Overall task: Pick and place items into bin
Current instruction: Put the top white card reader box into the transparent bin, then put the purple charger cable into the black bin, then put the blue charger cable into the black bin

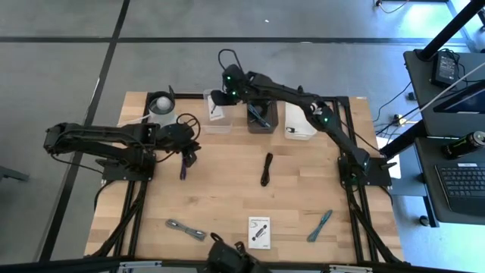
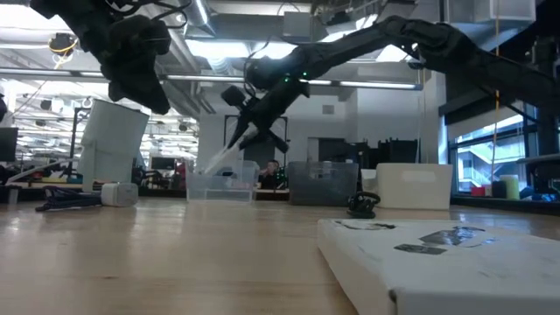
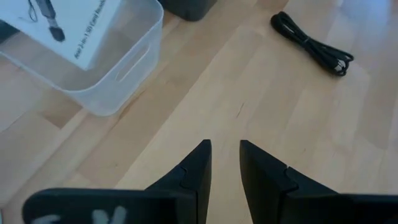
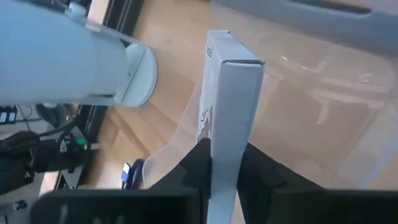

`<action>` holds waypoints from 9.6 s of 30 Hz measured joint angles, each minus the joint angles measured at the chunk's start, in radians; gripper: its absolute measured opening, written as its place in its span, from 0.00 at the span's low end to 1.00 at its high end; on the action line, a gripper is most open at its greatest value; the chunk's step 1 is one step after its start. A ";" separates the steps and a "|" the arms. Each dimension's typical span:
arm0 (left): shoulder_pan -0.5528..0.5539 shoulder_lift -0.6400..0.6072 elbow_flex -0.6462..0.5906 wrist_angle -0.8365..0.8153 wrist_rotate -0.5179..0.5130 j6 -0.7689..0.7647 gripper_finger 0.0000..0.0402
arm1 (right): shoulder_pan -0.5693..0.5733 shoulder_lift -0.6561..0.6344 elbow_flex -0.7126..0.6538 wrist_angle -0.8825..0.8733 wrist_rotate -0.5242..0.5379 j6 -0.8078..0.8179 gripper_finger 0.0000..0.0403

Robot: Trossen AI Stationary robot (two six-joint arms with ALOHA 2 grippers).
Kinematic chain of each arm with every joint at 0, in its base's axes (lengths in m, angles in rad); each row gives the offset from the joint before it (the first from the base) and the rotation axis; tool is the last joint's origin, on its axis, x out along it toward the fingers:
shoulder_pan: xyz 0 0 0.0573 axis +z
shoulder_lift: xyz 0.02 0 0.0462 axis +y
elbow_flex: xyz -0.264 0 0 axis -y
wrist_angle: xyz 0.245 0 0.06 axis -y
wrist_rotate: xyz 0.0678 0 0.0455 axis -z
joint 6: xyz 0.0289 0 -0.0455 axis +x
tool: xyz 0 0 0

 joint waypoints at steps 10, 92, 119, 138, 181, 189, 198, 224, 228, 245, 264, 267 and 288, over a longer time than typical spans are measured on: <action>0.000 0.001 0.000 -0.015 -0.010 0.016 0.19 | -0.007 0.000 -0.004 -0.002 -0.003 0.017 0.30; -0.127 0.375 0.248 -0.549 -0.074 -0.862 0.18 | 0.694 -1.584 -1.894 0.335 0.373 -0.167 0.15; -0.241 0.828 0.229 -0.506 0.096 -0.992 0.32 | 0.694 -1.584 -1.894 0.333 0.363 -0.192 0.15; -0.332 0.504 0.357 -0.803 -0.064 -1.287 0.02 | 0.692 -1.580 -1.893 0.417 0.340 -0.169 0.15; -0.174 0.744 0.632 0.640 -0.102 0.035 0.03 | 0.442 -1.307 -1.433 0.850 0.233 -0.410 0.34; -0.160 0.743 0.632 0.626 -0.125 0.033 0.10 | 0.421 -1.307 -1.433 0.819 0.233 -0.456 0.05; -0.106 0.688 0.632 0.413 -0.125 0.037 0.30 | 0.345 -1.307 -1.433 0.777 0.233 -0.422 0.03; 0.243 0.156 0.280 0.079 -0.062 0.346 0.17 | -0.123 -0.344 -0.410 -0.287 0.194 -0.483 0.03; 0.315 0.112 0.238 0.077 -0.016 0.369 0.17 | -0.129 -0.256 -0.367 -0.338 0.131 -0.470 0.04; 0.448 0.104 0.232 0.152 0.113 0.399 0.17 | -0.131 -0.248 -0.371 -0.331 0.129 -0.477 0.26; 0.388 0.105 0.232 0.158 0.079 0.510 0.14 | -0.095 -0.625 -0.520 -0.247 0.110 -0.641 0.14; 0.320 0.109 0.232 0.157 0.022 0.502 0.11 | -0.069 -0.753 -0.740 -0.058 0.020 -0.632 0.04; 0.058 0.109 0.231 0.117 -0.094 0.532 0.00 | 0.220 -1.636 -1.681 0.296 -0.049 -0.198 0.01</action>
